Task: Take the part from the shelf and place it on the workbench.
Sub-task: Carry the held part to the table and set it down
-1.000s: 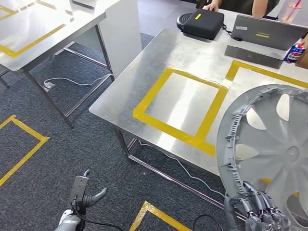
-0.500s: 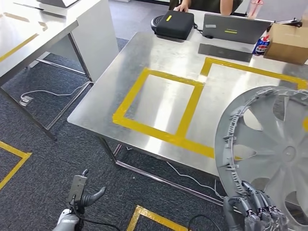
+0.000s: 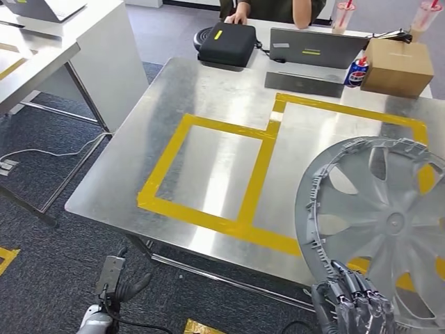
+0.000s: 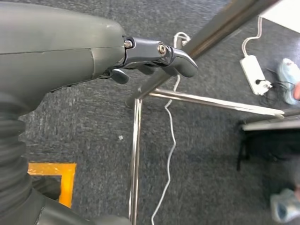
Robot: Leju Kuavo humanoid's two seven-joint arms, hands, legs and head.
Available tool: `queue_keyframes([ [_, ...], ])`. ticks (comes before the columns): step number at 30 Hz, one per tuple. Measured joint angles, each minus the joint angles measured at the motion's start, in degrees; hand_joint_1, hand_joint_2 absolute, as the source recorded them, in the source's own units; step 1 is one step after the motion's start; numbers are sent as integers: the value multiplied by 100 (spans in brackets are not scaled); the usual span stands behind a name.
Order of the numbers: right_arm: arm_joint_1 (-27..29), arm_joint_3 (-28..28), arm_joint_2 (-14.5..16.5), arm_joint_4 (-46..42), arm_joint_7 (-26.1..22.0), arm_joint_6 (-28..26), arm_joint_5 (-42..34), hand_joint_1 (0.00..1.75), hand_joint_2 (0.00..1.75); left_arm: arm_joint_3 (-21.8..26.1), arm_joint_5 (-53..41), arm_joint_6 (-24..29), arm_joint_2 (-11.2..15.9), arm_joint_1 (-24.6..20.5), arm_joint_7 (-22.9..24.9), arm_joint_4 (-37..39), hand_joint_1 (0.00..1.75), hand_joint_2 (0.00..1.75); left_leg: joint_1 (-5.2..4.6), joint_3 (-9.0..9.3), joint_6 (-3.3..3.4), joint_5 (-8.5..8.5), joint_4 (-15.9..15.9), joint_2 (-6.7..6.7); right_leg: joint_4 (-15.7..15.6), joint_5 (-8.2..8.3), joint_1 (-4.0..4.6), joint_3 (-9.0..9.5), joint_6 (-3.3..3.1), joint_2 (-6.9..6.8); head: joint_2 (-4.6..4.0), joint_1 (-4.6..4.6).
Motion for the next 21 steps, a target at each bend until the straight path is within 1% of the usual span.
queue_keyframes([
  [1,-26,25,-18,12,22,69,-36,175,175,-1,-16,-1,-4,-10,4,0,0,175,7,68,31,-50,-36,5,-9,44,-3,46,32,-6,1,0],
  [2,-66,58,-42,32,47,149,-84,175,175,-1,-34,-2,-7,-19,6,0,0,175,17,158,67,-101,-85,5,116,134,0,22,53,-44,1,11],
  [3,-119,97,-69,61,71,232,-132,175,175,-1,-50,-5,-10,-25,9,0,0,175,25,258,98,-156,-123,7,390,237,6,-134,56,-91,2,24],
  [4,-175,138,-103,97,88,305,-171,175,175,-1,-61,-7,-13,-29,13,0,0,175,30,359,119,-215,-151,1,774,307,14,-388,50,-136,2,32],
  [5,-222,180,-136,140,104,362,-200,175,175,0,-66,-9,-17,-30,16,0,0,175,28,449,137,-294,-168,-1,1201,310,23,-710,42,-176,1,44],
  [6,-259,215,-162,178,114,404,-225,175,175,0,-68,-10,-23,-30,19,0,0,175,27,545,149,-374,-174,-1,1546,179,32,-1045,44,-188,2,45],
  [7,-286,250,-184,219,123,453,-271,175,175,0,-72,-8,-33,-30,20,0,0,175,27,657,155,-462,-174,-2,1737,-74,36,-1336,58,-192,1,50],
  [8,-312,281,-201,260,133,502,-329,175,175,0,-71,-2,-43,-29,20,0,0,175,29,796,159,-560,-174,-8,1774,-363,35,-1564,80,-197,2,56],
  [9,-337,306,-214,301,141,551,-396,175,175,0,-69,4,-50,-29,20,0,0,175,32,951,156,-662,-174,-15,1684,-574,27,-1723,102,-206,1,62],
  [10,-357,330,-226,348,149,595,-456,175,175,1,-66,15,-58,-30,20,0,0,175,35,1119,148,-784,-174,-23,1484,-589,14,-1825,120,-222,1,69],
  [11,-370,348,-237,391,152,615,-487,175,175,1,-63,22,-62,-30,20,0,0,175,35,1269,131,-911,-174,-29,1204,-309,-2,-1886,137,-247,1,75],
  [12,-377,365,-245,432,154,623,-501,175,175,1,-61,27,-65,-34,20,1,0,175,30,1405,106,-1045,-147,-31,884,238,-12,-1926,140,-288,-1,84],
  [13,-391,383,-253,471,154,629,-506,175,175,1,-58,32,-66,-39,21,2,0,175,20,1506,75,-1180,-122,-33,645,800,-9,-1927,111,-329,-1,88],
  [14,-407,400,-260,500,153,633,-507,175,175,2,-54,29,-66,-41,10,3,0,175,13,1579,45,-1289,-109,-32,495,1255,1,-1922,70,-356,-1,79],
  [15,-425,412,-263,521,155,636,-511,175,175,4,-50,27,-65,-49,-2,2,0,175,9,1633,9,-1342,-85,-33,437,1495,15,-1908,16,-374,-1,78],
  [16,-445,419,-265,535,159,639,-519,175,175,5,-48,27,-64,-55,-13,1,0,175,8,1624,-27,-1325,-35,-34,452,1512,20,-1873,-38,-375,-1,67],
  [17,-457,423,-267,541,165,639,-527,175,175,7,-49,25,-66,-57,-25,-1,0,175,11,1548,-62,-1247,101,-31,431,1494,13,-1852,-71,-376,0,61],
  [18,-467,424,-268,549,171,640,-535,175,175,8,-51,26,-67,-54,-26,-2,0,175,12,1392,-96,-1169,335,-32,396,1474,4,-1819,-103,-392,0,64],
  [19,-480,425,-271,557,173,640,-538,175,175,7,-54,27,-66,-42,-25,-2,0,175,12,1170,-118,-1178,639,-31,354,1459,-3,-1782,-131,-407,0,62],
  [20,-496,427,-274,563,172,640,-538,175,175,8,-54,26,-63,-23,-25,-2,0,175,12,927,-130,-1289,955,-28,318,1444,-3,-1752,-155,-422,0,63],
  [21,-515,431,-276,569,169,640,-537,175,175,8,-54,26,-57,-5,-24,-2,0,175,12,696,-133,-1484,1234,-28,294,1430,-1,-1732,-174,-431,0,62],
])
